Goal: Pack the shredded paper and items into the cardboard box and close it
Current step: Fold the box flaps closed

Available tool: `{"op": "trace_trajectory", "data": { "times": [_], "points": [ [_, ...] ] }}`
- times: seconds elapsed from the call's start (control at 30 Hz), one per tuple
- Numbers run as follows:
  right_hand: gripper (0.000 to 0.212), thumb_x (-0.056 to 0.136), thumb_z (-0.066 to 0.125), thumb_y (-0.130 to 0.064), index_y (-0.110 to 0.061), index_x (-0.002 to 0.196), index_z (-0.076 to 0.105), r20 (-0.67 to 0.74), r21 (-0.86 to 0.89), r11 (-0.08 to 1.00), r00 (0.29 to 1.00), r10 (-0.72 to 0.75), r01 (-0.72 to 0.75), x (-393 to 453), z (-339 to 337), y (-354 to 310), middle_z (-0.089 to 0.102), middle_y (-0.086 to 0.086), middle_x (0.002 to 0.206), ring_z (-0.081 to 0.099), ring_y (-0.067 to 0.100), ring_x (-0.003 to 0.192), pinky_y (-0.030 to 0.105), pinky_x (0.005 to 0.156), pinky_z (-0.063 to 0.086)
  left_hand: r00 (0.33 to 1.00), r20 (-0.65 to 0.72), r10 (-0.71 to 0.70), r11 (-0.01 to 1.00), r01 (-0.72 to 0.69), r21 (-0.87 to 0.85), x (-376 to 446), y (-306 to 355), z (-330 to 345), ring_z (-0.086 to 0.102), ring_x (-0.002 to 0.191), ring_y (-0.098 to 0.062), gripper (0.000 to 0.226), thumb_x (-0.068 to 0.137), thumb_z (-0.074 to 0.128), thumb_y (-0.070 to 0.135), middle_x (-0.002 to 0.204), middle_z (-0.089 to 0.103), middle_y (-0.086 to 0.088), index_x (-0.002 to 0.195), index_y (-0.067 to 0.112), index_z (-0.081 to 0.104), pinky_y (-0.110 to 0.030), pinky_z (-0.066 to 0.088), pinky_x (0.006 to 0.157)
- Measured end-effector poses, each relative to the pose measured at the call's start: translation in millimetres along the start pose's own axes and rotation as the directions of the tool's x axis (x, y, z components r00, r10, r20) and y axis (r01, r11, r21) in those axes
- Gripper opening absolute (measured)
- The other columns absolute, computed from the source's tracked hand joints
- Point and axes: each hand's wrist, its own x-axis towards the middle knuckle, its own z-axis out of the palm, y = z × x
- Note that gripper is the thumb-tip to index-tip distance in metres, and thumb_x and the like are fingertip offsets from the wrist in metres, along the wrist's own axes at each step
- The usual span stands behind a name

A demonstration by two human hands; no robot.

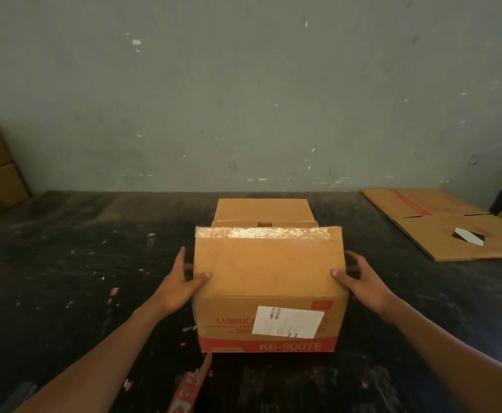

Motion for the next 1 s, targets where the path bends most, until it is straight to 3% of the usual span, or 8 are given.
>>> {"op": "trace_trajectory", "data": {
  "times": [0.13,0.3,0.47,0.67,0.9,1.0],
  "points": [
    [0.086,0.087,0.068,-0.029,-0.034,0.152,0.012,0.050,-0.035,0.993,0.992,0.116,-0.115,21.8,2.7,0.4,0.033,0.012,0.150,0.040,0.034,0.133,0.054,0.104,0.041,0.997,-0.082,0.002,0.995,0.006,0.095,14.7,9.4,11.3,0.040,0.129,-0.029,0.104,0.087,0.069,0.017,0.151,0.022,-0.013,0.153,0.043,-0.007,-0.056,0.032,0.111],
    [0.099,0.075,0.078,-0.026,-0.037,0.151,0.015,0.215,-0.135,0.951,0.928,0.304,-0.280,52.8,-10.2,-15.9,0.034,0.009,0.150,0.039,0.037,0.132,0.060,0.108,0.032,0.997,-0.046,-0.056,0.956,0.067,0.286,42.8,12.2,18.0,0.024,0.144,-0.039,0.066,0.099,0.048,0.030,0.162,0.003,-0.010,0.153,0.043,0.012,-0.058,0.025,0.117],
    [0.087,0.080,0.074,-0.034,-0.034,0.150,0.021,0.237,-0.160,0.958,0.933,0.270,-0.236,90.2,-10.6,-39.5,0.034,0.006,0.151,0.033,0.033,0.137,0.057,0.113,0.024,0.995,-0.033,-0.097,0.908,0.102,0.407,69.8,14.9,23.2,0.011,0.150,-0.033,0.062,0.101,0.037,0.045,0.165,0.011,-0.006,0.155,0.039,0.007,-0.059,0.016,0.119],
    [0.060,0.096,0.052,-0.037,-0.024,0.149,0.026,0.071,-0.022,0.981,0.979,0.193,-0.192,159.3,12.9,-52.2,0.043,0.011,0.146,0.046,0.032,0.127,0.047,0.105,0.037,0.984,-0.072,-0.163,0.913,0.178,0.367,79.4,11.9,40.6,0.039,0.138,-0.035,0.062,0.100,0.027,0.056,0.157,0.032,-0.013,0.154,0.041,0.001,-0.057,0.028,0.115],
    [0.070,0.097,0.049,-0.040,-0.024,0.154,0.012,-0.015,-0.022,0.985,0.985,0.170,-0.170,218.2,34.5,-65.7,0.028,0.011,0.155,0.035,0.036,0.137,0.048,0.112,0.032,0.977,-0.101,-0.188,0.911,0.212,0.354,79.9,8.8,44.3,0.055,0.118,-0.026,0.062,0.097,0.022,0.063,0.146,0.046,-0.010,0.151,0.048,-0.003,-0.047,0.043,0.100],
    [0.073,0.094,0.052,-0.039,-0.021,0.154,0.013,-0.055,0.014,0.981,0.980,0.192,-0.192,232.1,40.9,-69.6,0.031,0.013,0.154,0.036,0.037,0.135,0.047,0.111,0.032,0.975,-0.109,-0.193,0.902,0.220,0.371,79.1,7.9,45.9,0.053,0.122,-0.028,0.061,0.097,0.020,0.062,0.146,0.046,-0.011,0.152,0.047,-0.004,-0.049,0.041,0.104]
  ]
}}
